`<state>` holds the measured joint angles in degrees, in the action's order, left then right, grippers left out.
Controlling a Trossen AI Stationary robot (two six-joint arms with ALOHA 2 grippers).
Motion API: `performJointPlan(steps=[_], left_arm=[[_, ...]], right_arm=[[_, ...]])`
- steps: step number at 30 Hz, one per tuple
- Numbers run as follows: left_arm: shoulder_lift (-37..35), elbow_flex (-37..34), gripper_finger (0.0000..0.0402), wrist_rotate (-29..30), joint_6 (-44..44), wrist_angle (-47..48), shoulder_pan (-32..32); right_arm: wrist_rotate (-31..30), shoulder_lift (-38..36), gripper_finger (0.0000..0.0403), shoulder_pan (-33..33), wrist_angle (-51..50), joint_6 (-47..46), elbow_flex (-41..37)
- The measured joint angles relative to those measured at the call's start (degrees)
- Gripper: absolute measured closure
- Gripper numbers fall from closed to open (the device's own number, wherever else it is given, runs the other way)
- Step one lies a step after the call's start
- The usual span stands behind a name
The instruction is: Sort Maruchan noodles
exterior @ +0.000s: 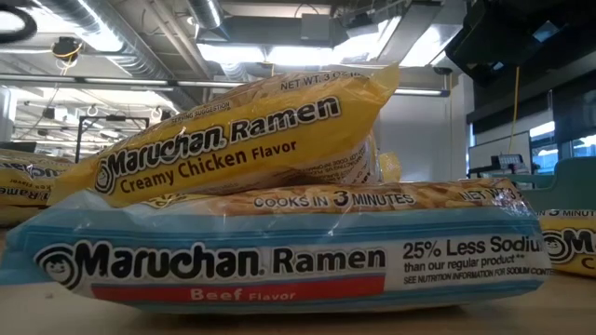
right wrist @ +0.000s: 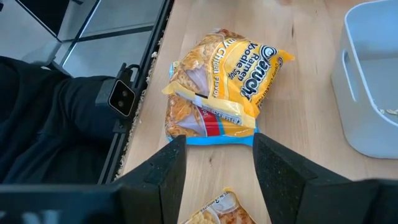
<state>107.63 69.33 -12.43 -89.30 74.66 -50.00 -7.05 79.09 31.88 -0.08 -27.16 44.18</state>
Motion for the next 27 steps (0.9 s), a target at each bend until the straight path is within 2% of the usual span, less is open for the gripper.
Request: performJointPlan(steps=[12, 27], left_arm=[[0.00, 5.91, 0.0273, 7.31, 3.64, 1.12, 0.09], [-0.02, 7.12, 0.0285, 7.70, 5.92, 3.05, 0.09]], right_arm=[[0.00, 0.00, 0.0237, 0.00, 0.00, 0.00, 0.00], [0.02, 0.00, 0.0237, 0.00, 0.00, 0.37, 0.00]])
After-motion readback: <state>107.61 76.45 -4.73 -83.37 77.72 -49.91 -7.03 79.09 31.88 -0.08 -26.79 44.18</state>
